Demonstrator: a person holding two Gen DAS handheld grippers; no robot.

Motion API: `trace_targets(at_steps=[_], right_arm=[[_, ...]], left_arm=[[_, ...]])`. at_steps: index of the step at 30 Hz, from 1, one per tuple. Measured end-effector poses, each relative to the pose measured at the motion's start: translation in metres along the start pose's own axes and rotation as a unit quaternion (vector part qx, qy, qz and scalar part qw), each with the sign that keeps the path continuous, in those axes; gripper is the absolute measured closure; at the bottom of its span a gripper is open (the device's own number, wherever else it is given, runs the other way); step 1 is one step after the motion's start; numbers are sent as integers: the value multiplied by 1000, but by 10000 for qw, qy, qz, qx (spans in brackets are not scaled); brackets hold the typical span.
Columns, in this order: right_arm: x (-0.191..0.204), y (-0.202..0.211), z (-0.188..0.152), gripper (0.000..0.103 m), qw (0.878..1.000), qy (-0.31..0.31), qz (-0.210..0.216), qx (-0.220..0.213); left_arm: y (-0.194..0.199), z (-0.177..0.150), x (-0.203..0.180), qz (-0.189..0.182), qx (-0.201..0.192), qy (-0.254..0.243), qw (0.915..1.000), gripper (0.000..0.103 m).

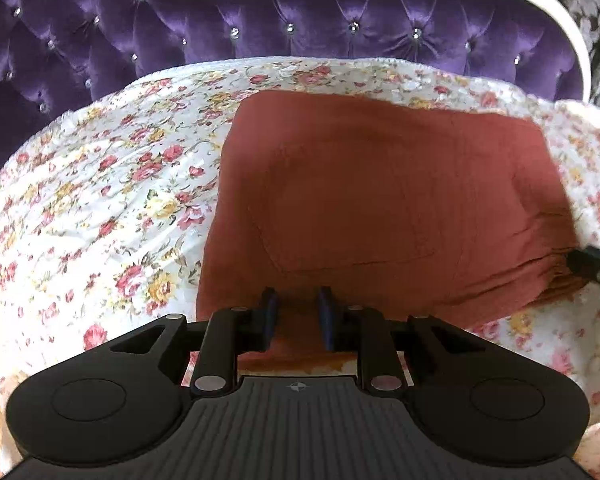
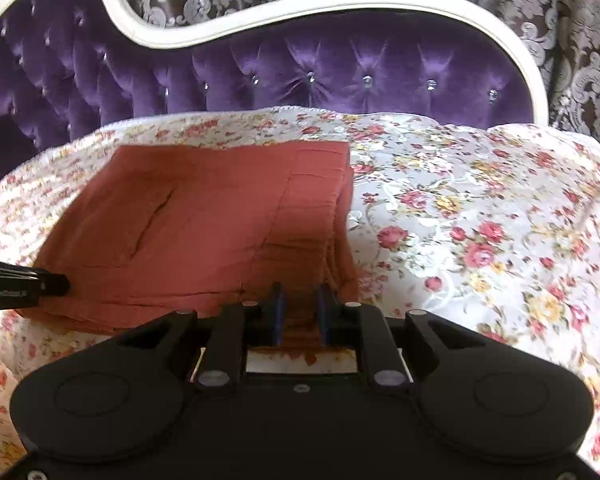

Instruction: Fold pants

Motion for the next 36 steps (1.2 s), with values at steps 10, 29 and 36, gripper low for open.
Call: trace_targets(at_steps=[10,29,36], right_arm=[[22,50,-12,78,9994,49,-182,-292],[51,81,-34,76,9994,144,-185,-235],[58,82,-35,73,9994,201,-179,-228]], left_arm=[[42,-27,3,-10,-21,289,9996,80],[82,-62,-6,157,-67,101,9998,80],[88,-66,-11,343,-142,-80,9993,80]])
Point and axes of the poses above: each gripper's, at about its wrist camera, not at the fingertips, and y roughly against the way its jaws point, x to its left, z to its top, the point moved 4 cm from there along -y, roughly the way its jaws point, and after that the axes turned 6 degrees about z, right-handed, at the moved point
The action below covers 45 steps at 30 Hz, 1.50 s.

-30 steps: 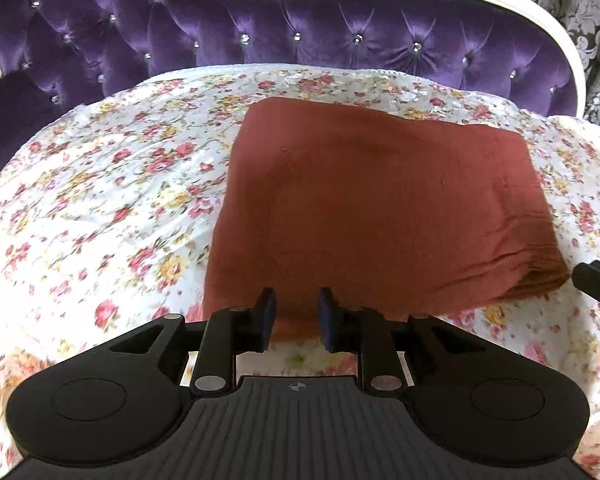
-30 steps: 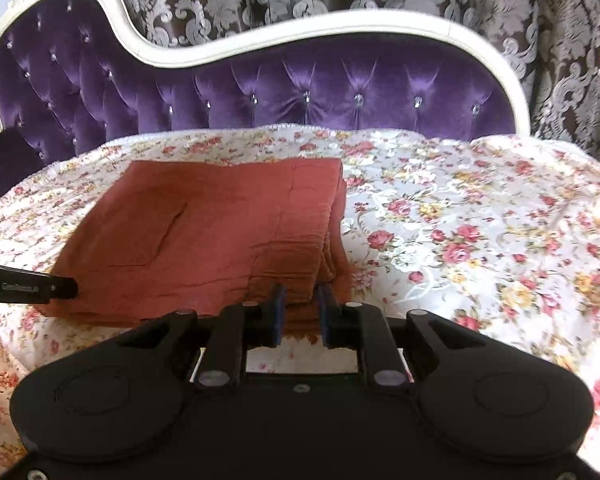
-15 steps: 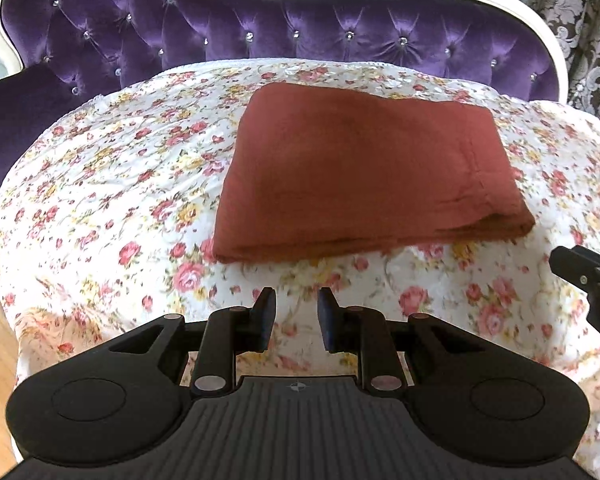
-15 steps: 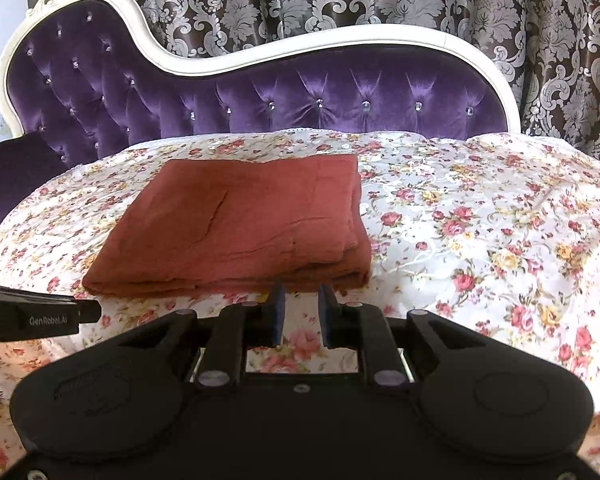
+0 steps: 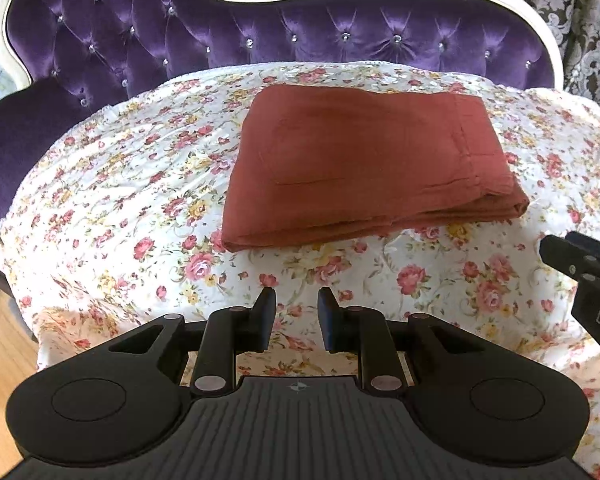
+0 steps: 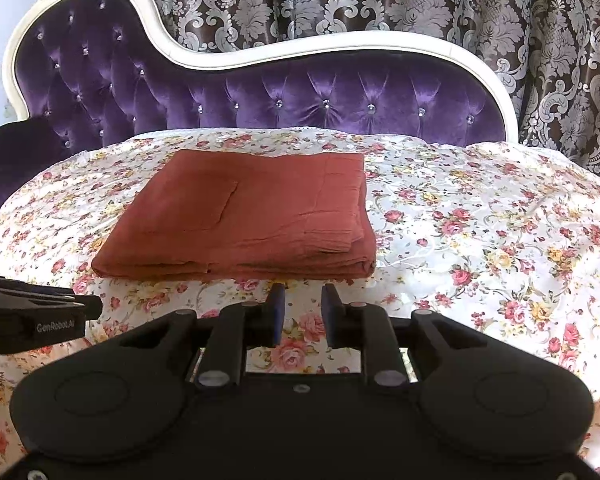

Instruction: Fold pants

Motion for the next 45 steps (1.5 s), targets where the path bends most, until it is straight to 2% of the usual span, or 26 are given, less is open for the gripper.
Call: trace_targets(at_steps=[14,16,18,27,35,45], right_arm=[[4,-3,-1,70,9999,3,-78,100],[4,-4,-2,56,9998,-10,-144,145],[4,-5,-2,51,9996,-8,-230,177],[5,-10,-1,43,9981,74,-502,342],[4,-13,0,40,9969,9,-638,470],[-2,-15,0,39,9960,-376,-472,653]], left_arm=[[1,-3,-2,11,13,8,10000,80],[0,-3,-1,33,9,17,10000,79],[-2,-3,0,53,39,38,10000,79],[-7,-5,2,28,128,71,9999,79],[-9,-5,1,2,175,76,9998,79],[-10,-6,2,3,213,105,9997,79]])
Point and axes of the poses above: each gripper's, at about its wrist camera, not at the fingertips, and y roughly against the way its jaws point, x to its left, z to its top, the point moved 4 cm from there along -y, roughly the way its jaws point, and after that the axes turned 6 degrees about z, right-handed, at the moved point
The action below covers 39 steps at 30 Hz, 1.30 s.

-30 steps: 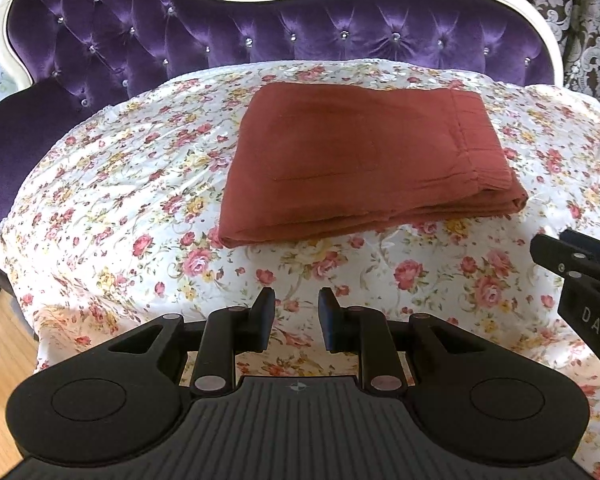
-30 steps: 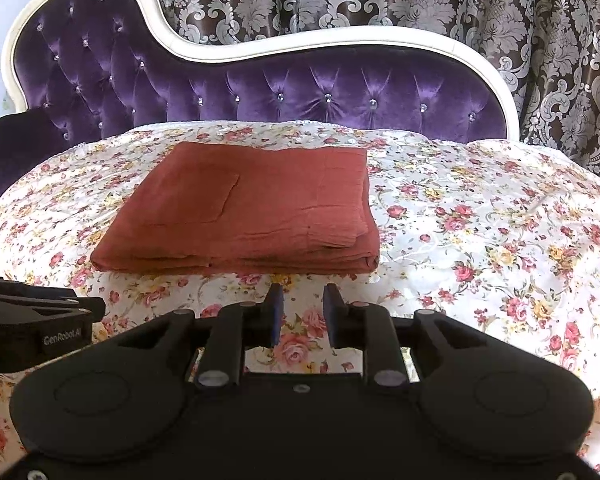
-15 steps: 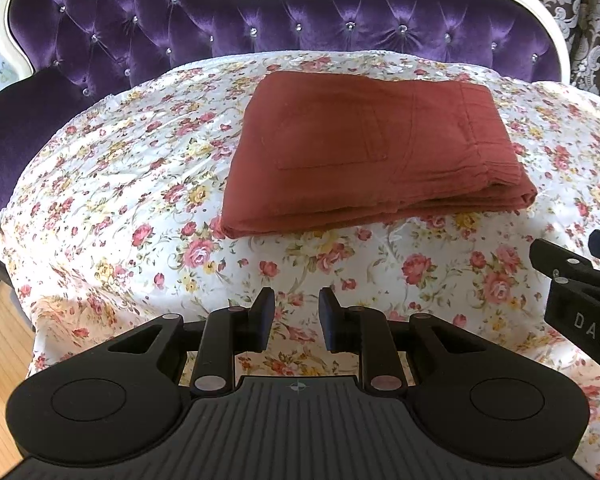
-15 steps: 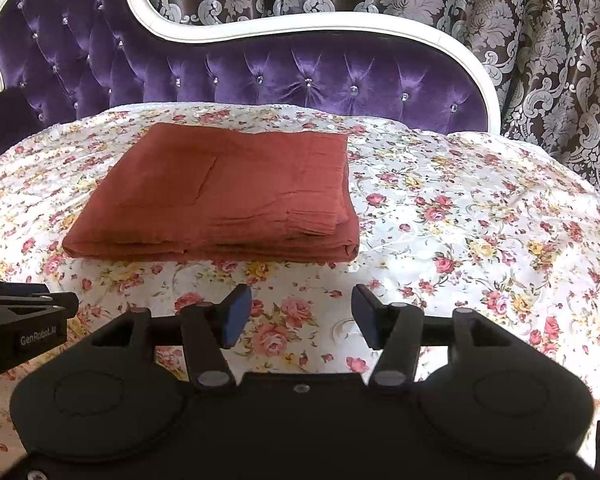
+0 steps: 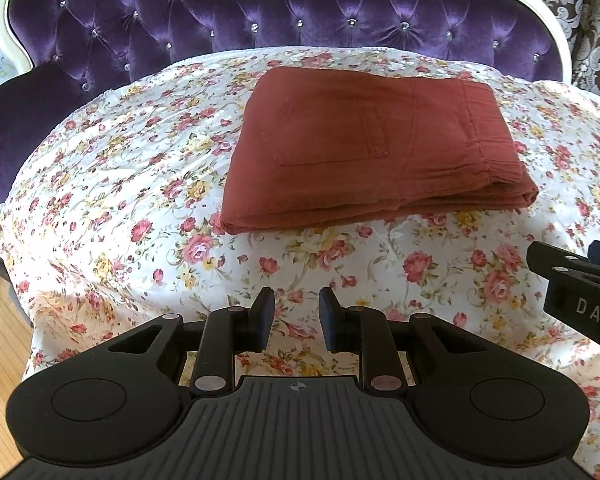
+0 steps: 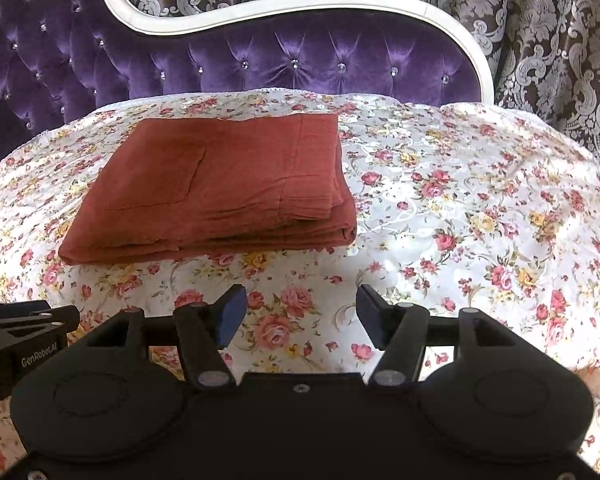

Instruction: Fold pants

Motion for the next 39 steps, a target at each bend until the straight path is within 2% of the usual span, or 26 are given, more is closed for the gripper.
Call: trace_targets(at_steps=[39], right_arm=[[1,-8,0,39,9997,-113,102,201]], left_arm=[[-4,0,-3,-52,153,-124,9998,78]])
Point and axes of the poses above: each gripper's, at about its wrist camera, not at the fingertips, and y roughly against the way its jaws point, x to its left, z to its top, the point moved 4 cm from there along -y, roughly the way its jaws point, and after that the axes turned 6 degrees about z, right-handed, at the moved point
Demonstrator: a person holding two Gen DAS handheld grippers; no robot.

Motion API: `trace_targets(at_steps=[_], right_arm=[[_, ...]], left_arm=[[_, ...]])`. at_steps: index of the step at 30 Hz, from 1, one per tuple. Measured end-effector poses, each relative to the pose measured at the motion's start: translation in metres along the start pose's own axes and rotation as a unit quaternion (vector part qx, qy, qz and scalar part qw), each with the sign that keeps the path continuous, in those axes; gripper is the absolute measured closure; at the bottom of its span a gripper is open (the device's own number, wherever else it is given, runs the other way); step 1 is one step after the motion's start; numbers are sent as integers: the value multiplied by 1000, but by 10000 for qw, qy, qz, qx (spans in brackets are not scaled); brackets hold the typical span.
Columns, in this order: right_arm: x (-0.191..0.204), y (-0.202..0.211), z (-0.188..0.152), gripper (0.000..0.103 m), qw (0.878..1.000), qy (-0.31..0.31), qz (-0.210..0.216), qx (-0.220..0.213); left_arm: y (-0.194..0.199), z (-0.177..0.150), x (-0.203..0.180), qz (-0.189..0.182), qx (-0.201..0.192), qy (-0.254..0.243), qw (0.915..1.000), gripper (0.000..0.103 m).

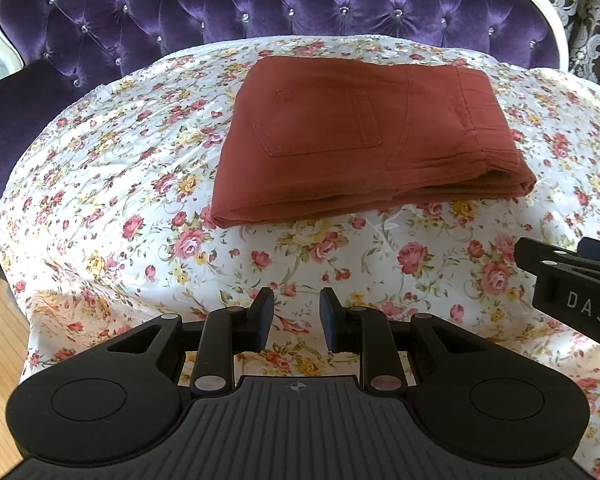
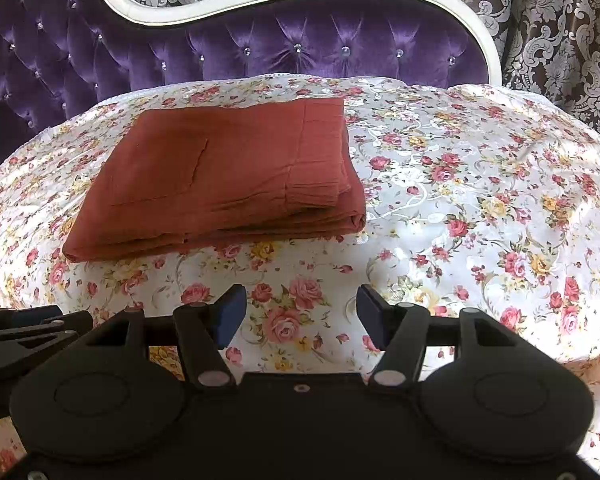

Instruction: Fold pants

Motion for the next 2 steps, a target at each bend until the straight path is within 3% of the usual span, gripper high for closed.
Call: trace_targets(at_steps=[2], right_arm=[[1,-1,0,39,10000,18,0,15]], left_arm=[[0,0,0,-2,-2,4,10000,78]])
Point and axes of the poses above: each gripper's, at about its wrist camera, not at the fingertips, and y roughly against the way its jaws point, x to its left, z to its top, the point moved 4 cm from there along -y, roughly the way its jaws point, and after that the axes turned 6 degrees about z, right-handed, at the moved point
